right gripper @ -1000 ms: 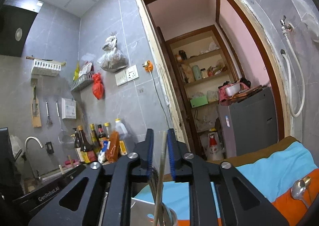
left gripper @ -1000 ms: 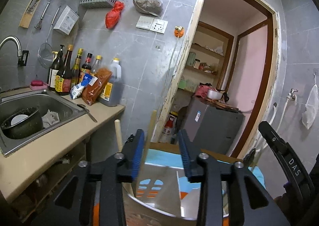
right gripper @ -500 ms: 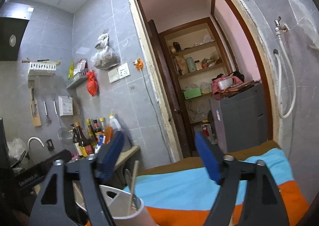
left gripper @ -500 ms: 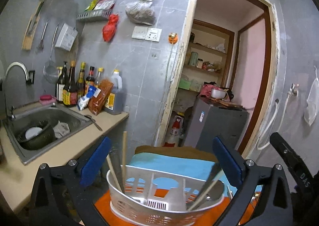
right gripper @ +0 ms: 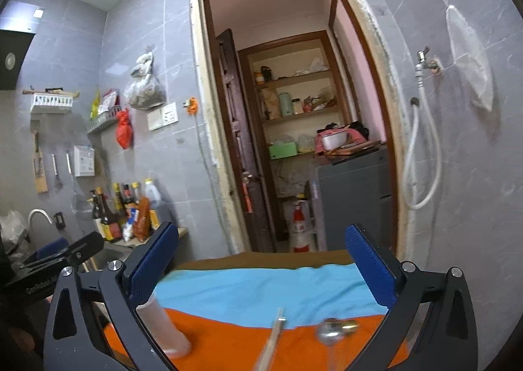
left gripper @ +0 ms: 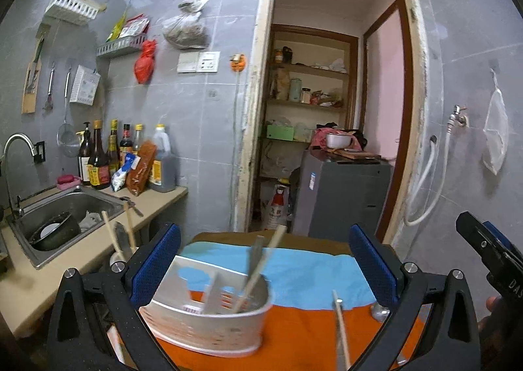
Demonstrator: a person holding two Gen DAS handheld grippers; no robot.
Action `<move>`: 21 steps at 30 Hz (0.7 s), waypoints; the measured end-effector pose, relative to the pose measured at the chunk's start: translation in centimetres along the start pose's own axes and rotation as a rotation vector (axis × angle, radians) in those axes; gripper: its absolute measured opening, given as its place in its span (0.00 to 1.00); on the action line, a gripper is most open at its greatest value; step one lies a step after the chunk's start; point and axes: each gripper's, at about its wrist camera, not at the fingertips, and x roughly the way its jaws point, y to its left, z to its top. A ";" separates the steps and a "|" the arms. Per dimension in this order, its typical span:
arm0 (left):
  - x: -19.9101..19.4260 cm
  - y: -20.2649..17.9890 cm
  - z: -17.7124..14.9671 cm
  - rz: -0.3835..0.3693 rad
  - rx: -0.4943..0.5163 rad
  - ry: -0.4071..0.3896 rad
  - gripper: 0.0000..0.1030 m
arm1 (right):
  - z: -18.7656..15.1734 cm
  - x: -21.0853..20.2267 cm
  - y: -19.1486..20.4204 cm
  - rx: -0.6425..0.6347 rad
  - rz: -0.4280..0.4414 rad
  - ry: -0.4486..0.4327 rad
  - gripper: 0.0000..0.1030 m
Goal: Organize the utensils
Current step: 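Withdraw both open tools from the caddy back over the remaining utensils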
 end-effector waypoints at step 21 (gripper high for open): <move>6.8 -10.1 -10.1 -0.075 0.118 0.305 0.98 | -5.0 1.4 -11.0 0.005 -0.074 0.176 1.00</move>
